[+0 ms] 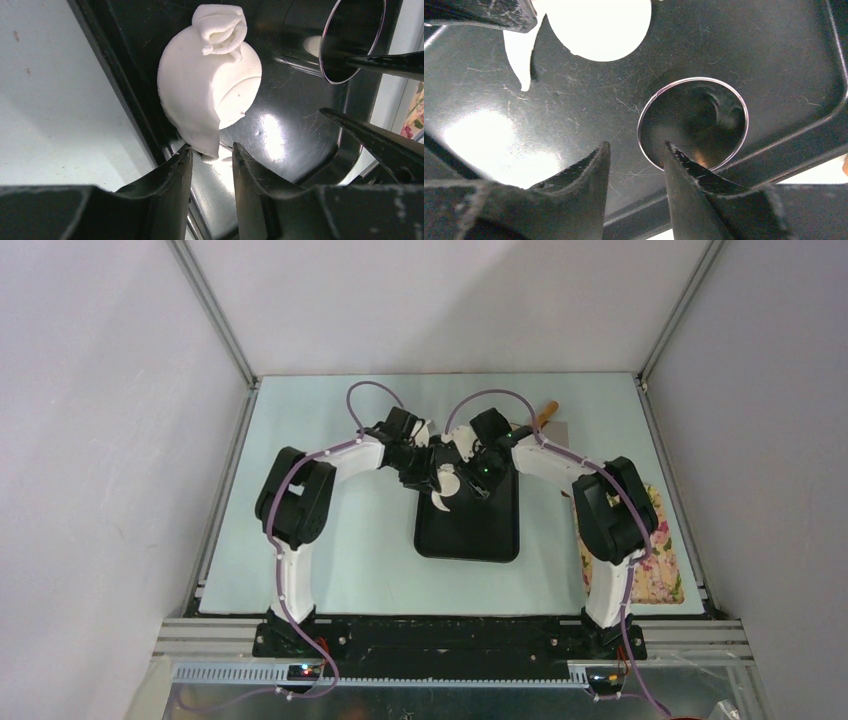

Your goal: Roll out the dumpling wrappers from the dough

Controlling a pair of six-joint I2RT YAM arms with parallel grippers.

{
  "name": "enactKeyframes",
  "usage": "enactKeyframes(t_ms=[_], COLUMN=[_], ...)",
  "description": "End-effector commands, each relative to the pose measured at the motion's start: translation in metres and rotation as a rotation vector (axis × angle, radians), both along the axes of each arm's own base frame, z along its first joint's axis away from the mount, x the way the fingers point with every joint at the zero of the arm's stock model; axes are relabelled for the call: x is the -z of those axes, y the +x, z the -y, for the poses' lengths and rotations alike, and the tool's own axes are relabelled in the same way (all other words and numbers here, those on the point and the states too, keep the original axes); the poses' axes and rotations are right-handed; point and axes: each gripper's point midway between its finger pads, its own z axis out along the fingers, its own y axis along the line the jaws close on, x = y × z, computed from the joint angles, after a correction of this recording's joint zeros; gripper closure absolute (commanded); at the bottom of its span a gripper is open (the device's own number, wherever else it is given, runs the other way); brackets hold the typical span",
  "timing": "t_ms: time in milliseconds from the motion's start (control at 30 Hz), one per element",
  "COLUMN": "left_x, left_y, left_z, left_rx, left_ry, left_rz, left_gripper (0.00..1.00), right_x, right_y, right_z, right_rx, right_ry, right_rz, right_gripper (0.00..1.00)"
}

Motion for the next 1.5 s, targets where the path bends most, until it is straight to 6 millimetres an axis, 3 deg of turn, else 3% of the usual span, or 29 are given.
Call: enactKeyframes(t_ms=[0, 133, 233, 267, 433, 633, 867, 1033, 1267, 1467], left_x=[-0.002, 0.001, 0.002, 0.003, 0.000, -0.017, -0.039, -0.052, -0.054, -0.060], left_y=[0.013, 0.013, 0.013, 0.013, 0.009, 0.001, -0.014, -0.026, -0.031, -0.035], left_z=[0.003, 0.005, 0.006, 0.006, 0.011, 0.023, 0.037, 0.044, 0.045, 0.047], left_rx=[-0.015, -0.013, -0.012, -0.012, 0.001, 0.041, 0.109, 0.163, 0.175, 0.191], left_ry=[0.005, 0.002, -0.002, -0.002, -0.031, -0.116, -0.218, -0.284, -0.300, -0.329], left_rz=[0.027, 0.017, 0.014, 0.009, -0.008, -0.036, -0.065, -0.089, -0.103, -0.115], left_gripper=[0.60, 0.64, 0.70, 0.71, 0.86, 0.98, 1.00, 1.00, 1.00, 1.00], right_x=[0.005, 0.012, 0.016, 0.016, 0.001, -0.042, -0.070, -0.068, -0.061, -0.044], right_y=[0.009, 0.012, 0.012, 0.011, 0.007, 0.002, -0.003, -0.009, -0.020, -0.025], right_z=[0.001, 0.003, 0.001, 0.000, -0.012, -0.031, -0.046, -0.051, -0.068, -0.068], right_rx=[0.017, 0.021, 0.014, 0.012, -0.011, -0.028, -0.067, -0.089, -0.117, -0.108], right_ry=[-0.019, -0.034, -0.038, -0.038, 0.019, 0.160, 0.237, 0.238, 0.239, 0.181], right_rz=[0.031, 0.034, 0.031, 0.031, 0.038, 0.069, 0.089, 0.066, 0.064, 0.062], right_gripper=[0.56, 0.74, 0.97, 1.00, 1.00, 1.00, 1.00, 1.00, 1.00, 1.00])
